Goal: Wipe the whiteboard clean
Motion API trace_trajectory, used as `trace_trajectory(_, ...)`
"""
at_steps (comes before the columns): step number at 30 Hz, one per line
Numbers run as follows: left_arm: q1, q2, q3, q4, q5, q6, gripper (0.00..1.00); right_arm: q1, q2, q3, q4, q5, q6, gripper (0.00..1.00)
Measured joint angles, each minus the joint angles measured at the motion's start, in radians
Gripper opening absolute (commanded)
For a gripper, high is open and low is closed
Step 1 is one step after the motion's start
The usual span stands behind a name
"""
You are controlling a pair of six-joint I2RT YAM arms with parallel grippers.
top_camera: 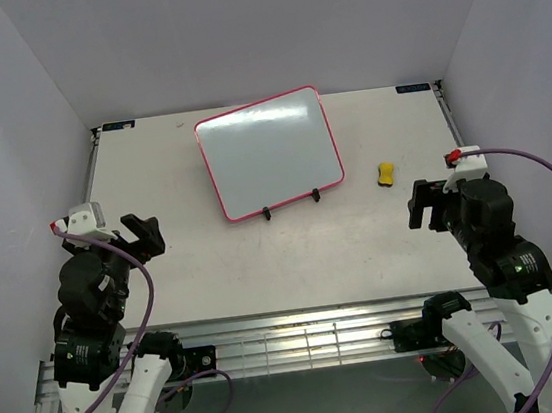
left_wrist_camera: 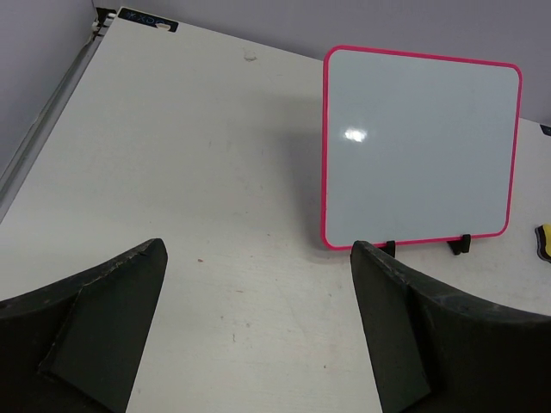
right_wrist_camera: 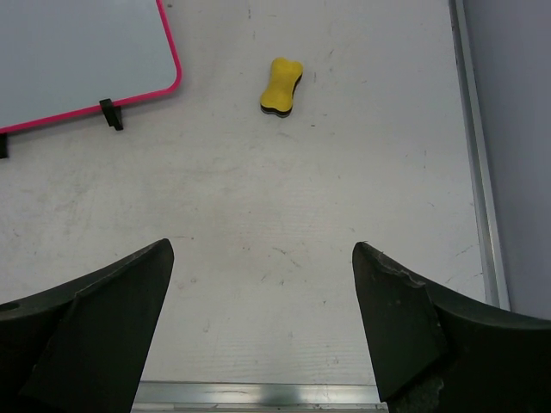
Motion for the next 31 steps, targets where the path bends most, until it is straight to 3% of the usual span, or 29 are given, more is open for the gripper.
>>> trace_trajectory(31, -0.001, 0.0, -0.027, 0.062, 0.046, 0.019, 0.98, 0.0, -0.063, -0.084, 0.058, 0.019, -0.026, 0.9)
